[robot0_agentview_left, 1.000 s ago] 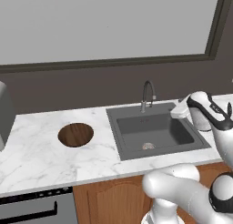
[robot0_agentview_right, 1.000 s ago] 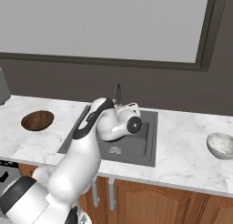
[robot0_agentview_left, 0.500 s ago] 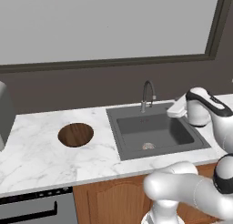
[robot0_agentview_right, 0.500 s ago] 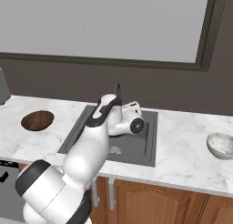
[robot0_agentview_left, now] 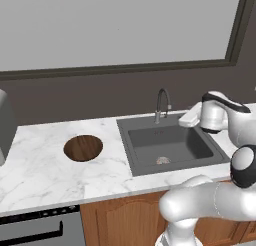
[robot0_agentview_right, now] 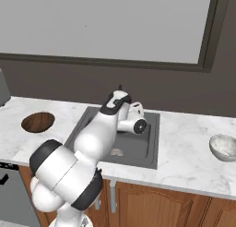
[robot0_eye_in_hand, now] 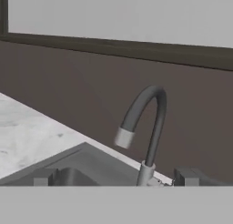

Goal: Rinse each bowl for a few seconds and place them down in the sink or on the counter.

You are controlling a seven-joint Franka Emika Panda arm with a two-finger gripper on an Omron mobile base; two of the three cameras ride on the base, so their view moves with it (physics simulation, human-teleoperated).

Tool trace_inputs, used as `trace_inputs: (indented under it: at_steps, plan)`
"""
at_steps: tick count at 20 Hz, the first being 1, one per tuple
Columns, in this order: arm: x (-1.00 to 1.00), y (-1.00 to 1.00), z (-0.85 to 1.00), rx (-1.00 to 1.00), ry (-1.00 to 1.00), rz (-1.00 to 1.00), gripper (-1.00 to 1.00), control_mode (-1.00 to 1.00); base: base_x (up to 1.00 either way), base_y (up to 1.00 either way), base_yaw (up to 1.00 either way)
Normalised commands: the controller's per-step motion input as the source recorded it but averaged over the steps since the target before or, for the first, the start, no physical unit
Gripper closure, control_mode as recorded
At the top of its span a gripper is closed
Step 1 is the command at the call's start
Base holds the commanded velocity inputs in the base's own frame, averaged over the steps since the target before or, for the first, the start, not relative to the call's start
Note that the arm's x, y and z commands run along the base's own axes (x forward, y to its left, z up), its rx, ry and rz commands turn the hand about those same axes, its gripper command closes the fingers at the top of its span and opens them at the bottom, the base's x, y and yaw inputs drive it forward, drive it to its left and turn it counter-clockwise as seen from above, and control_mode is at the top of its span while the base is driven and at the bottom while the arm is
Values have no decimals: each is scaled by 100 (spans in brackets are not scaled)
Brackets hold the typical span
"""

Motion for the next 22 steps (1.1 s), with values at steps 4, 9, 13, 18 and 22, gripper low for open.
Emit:
trace_inputs:
  at_steps: [4, 9, 13, 18, 22]
  plan:
    - [37, -9, -9, 5, 0, 0, -100, -100, 0, 0, 0]
    - [34, -9, -15, 3, -1, 0, -100, -100, 0, 0, 0]
    - [28, -1, -18, 0, -7, 0, -100, -100, 0, 0, 0]
    - [35, 0, -17, 0, -5, 0, -100, -100, 0, 0, 0]
    - [37, 0, -17, 0, -1, 0, -100, -100, 0, 0, 0]
